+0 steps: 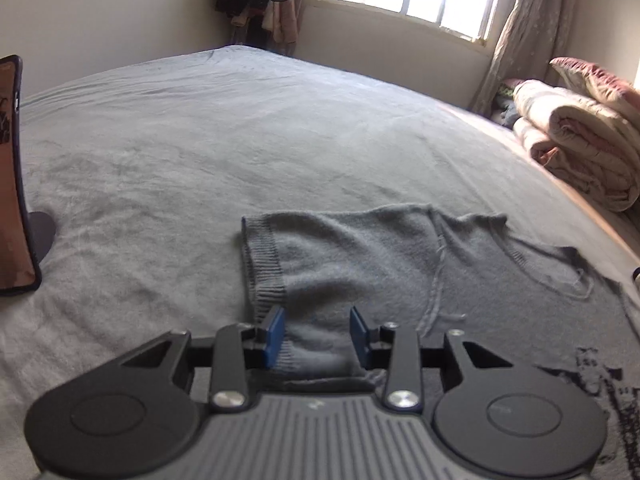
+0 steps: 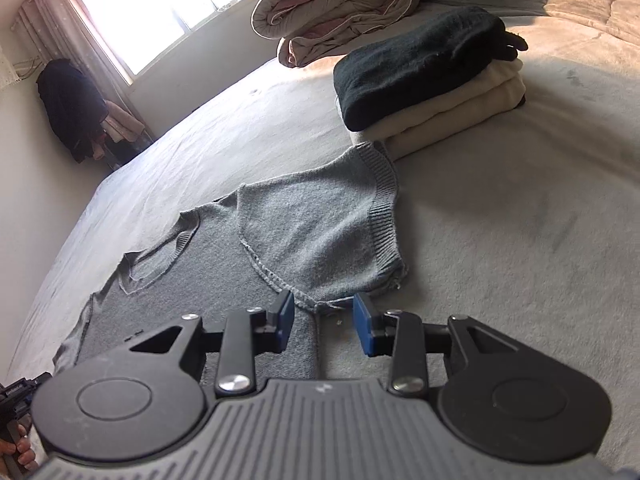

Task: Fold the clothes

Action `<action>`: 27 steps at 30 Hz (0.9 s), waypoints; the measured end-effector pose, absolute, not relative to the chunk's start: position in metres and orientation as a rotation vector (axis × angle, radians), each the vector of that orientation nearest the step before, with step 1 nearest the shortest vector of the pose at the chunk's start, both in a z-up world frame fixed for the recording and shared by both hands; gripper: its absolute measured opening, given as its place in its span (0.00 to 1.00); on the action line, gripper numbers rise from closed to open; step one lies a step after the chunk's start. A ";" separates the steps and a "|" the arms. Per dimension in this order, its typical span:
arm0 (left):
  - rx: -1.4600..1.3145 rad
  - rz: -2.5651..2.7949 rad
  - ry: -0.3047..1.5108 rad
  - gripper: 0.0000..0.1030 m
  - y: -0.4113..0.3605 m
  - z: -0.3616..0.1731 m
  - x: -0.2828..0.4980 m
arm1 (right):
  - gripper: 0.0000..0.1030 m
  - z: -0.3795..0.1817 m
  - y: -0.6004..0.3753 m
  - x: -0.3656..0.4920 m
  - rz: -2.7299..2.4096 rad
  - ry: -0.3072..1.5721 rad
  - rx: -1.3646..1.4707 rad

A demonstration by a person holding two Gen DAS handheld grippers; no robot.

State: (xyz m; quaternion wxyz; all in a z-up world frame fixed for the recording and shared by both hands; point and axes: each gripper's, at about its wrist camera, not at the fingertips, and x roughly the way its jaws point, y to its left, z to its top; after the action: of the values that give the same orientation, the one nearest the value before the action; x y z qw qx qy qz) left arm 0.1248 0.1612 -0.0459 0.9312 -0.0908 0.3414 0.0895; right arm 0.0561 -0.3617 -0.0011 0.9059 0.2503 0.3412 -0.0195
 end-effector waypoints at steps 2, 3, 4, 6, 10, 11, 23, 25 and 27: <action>-0.100 0.267 0.701 0.36 0.160 -0.047 0.125 | 0.36 -0.002 -0.365 0.055 -0.063 0.708 0.515; -0.098 0.278 0.703 0.36 0.161 -0.044 0.123 | 0.36 -0.002 -0.367 0.055 -0.070 0.707 0.517; -0.098 0.287 0.705 0.36 0.162 -0.041 0.122 | 0.36 -0.001 -0.369 0.054 -0.077 0.706 0.519; -0.144 0.260 0.714 0.36 0.164 -0.032 0.117 | 0.36 0.002 -0.371 0.053 -0.083 0.709 0.525; -0.177 0.143 0.690 0.35 0.154 -0.008 0.118 | 0.36 0.014 -0.365 0.057 -0.053 0.711 0.529; -0.170 0.112 0.684 0.35 0.149 -0.004 0.121 | 0.36 0.018 -0.360 0.061 -0.043 0.708 0.518; -0.148 -0.213 0.689 0.09 0.067 -0.040 0.214 | 0.29 0.007 -0.269 0.140 0.124 0.707 0.266; -0.135 -0.211 0.686 0.08 0.061 -0.050 0.230 | 0.27 -0.002 -0.256 0.159 0.136 0.722 0.222; -0.133 -0.214 0.664 0.08 0.061 -0.054 0.244 | 0.26 -0.009 -0.246 0.178 0.136 0.728 0.172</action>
State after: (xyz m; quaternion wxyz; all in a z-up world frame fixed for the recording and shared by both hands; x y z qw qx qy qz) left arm 0.2439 0.0606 -0.0539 0.9376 -0.0649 0.3251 -0.1045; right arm 0.1780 -0.2455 -0.0087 0.9285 0.0842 0.3554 0.0666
